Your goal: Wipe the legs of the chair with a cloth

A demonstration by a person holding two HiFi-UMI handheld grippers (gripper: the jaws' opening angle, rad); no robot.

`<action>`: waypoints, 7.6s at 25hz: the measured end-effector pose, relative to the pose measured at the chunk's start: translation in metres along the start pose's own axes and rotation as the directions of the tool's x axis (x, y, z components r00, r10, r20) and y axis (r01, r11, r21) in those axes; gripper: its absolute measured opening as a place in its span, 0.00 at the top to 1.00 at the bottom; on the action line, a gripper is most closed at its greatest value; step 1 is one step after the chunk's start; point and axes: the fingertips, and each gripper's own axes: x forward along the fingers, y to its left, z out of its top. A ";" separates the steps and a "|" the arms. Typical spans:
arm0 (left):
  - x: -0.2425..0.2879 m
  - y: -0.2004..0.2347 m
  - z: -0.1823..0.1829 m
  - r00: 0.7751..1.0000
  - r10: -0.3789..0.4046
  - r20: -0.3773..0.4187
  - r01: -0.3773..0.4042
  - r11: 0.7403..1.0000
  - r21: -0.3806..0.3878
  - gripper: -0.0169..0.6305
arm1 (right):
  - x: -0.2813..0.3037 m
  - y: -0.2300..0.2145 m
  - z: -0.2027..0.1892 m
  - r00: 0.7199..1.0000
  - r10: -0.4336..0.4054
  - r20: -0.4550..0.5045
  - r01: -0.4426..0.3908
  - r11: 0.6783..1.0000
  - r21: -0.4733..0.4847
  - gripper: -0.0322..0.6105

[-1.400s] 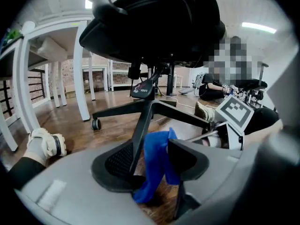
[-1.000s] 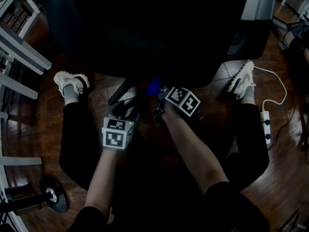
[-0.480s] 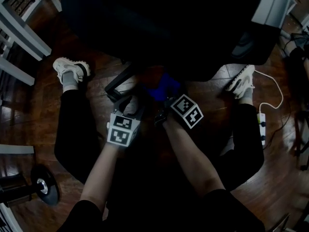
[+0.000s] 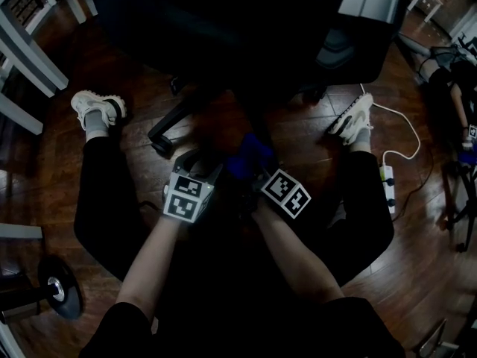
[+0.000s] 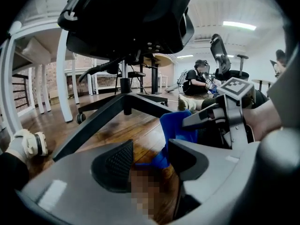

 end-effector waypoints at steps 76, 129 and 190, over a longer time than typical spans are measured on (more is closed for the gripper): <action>0.022 -0.063 0.030 0.992 -0.127 0.017 0.128 0.989 -0.073 0.61 | 0.130 0.068 0.112 0.817 0.228 -0.530 -0.377 0.906 -0.193 0.82; 0.044 0.174 0.006 0.903 0.338 -0.265 -0.209 0.885 0.416 0.72 | -0.001 -0.015 0.049 0.562 0.143 -0.815 -0.473 0.863 -0.174 0.84; 0.057 0.145 -0.010 0.933 0.205 -0.295 -0.168 0.975 0.145 0.75 | 0.102 0.027 0.072 1.000 -0.028 -0.007 0.026 0.984 -0.176 0.83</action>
